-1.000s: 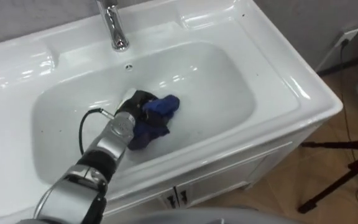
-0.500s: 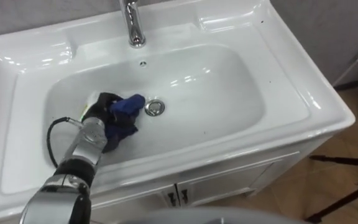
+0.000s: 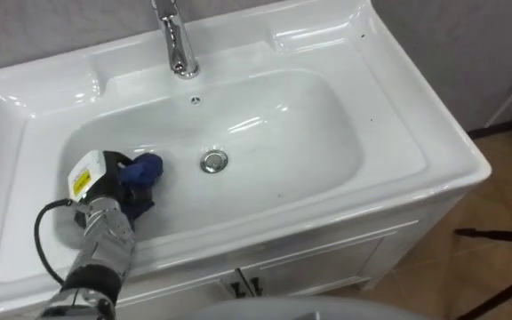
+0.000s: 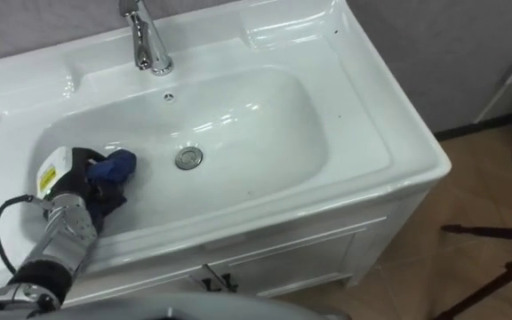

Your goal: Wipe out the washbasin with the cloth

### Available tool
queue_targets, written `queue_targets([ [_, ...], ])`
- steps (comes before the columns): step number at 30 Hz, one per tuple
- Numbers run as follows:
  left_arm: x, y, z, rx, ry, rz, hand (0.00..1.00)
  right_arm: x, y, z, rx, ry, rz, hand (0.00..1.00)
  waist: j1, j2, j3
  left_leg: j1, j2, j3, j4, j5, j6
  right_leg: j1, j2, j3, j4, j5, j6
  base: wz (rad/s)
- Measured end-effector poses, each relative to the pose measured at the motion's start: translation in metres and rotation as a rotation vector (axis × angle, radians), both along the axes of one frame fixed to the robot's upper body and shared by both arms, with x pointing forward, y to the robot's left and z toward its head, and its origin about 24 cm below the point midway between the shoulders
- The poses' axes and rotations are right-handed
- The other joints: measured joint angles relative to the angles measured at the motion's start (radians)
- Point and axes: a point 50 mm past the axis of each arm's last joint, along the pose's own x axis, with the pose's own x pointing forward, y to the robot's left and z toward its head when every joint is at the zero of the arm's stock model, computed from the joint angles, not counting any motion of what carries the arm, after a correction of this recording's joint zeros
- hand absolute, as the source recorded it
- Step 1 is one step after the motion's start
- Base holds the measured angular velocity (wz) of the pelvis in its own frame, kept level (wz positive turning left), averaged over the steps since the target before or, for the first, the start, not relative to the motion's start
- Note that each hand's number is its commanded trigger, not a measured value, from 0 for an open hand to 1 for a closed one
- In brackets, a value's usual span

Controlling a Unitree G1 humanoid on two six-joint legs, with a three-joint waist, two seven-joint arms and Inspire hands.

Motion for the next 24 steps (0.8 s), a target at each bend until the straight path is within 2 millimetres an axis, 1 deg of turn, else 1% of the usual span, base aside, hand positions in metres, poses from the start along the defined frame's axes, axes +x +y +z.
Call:
queue_targets([
  [2,-0.003,0.001,0.002,0.002,0.005,0.006,1.0,0.0,-0.001,0.001,-0.017,0.0,-0.007,0.0,0.003,0.01,-0.0002,-0.009,0.0,-0.001,0.0,0.006,0.0,-0.006,0.0,-0.007,0.001,-0.004,-0.006,0.08],
  [6,-0.003,0.003,0.003,-0.002,0.008,0.004,1.0,0.003,-0.002,0.001,-0.022,-0.012,-0.011,0.0,0.004,0.014,-0.0004,-0.021,-0.002,-0.006,-0.001,0.006,0.0,-0.015,0.0,-0.027,0.015,-0.009,-0.017,0.11],
  [7,-0.004,0.004,0.003,0.002,0.013,0.007,1.0,0.007,-0.003,0.001,-0.023,-0.026,-0.007,0.0,0.001,0.014,-0.0002,-0.022,-0.003,-0.012,-0.001,0.007,0.0,-0.015,0.001,-0.029,0.015,-0.01,-0.019,0.1],
  [8,-0.005,0.005,0.003,0.006,0.019,0.011,1.0,0.009,-0.003,0.001,-0.024,-0.041,-0.001,0.0,-0.009,0.013,0.0003,-0.024,-0.003,-0.027,-0.001,0.007,0.0,-0.012,0.002,-0.042,0.014,-0.012,-0.022,0.12],
  [9,-0.005,0.005,0.003,0.006,0.019,0.011,1.0,0.01,-0.003,0.001,-0.024,-0.048,0.001,0.0,-0.01,0.013,0.0004,-0.023,-0.002,-0.03,-0.002,0.006,-0.001,-0.01,0.001,-0.046,0.014,-0.013,-0.023,0.16],
  [14,-0.005,0.005,0.003,0.01,0.018,0.012,1.0,0.014,-0.003,0.001,-0.026,-0.076,0.02,0.0,-0.01,0.007,0.0043,-0.02,-0.003,-0.031,-0.001,0.006,-0.001,-0.002,0.002,-0.053,0.013,-0.022,-0.031,0.07],
  [21,-0.004,0.004,0.003,0.012,0.015,0.004,1.0,0.011,-0.002,0.0,-0.034,-0.085,0.068,0.0,-0.012,0.002,0.0072,-0.022,-0.004,-0.036,-0.002,0.006,-0.001,-0.002,0.002,-0.056,0.013,-0.025,-0.031,0.02],
  [24,-0.003,0.004,0.004,0.012,0.008,0.004,1.0,0.01,-0.001,-0.001,-0.033,-0.103,0.068,0.0,-0.015,-0.002,0.0105,-0.024,-0.004,-0.051,-0.001,0.006,-0.001,-0.002,0.002,-0.058,0.012,-0.026,-0.03,0.04],
])
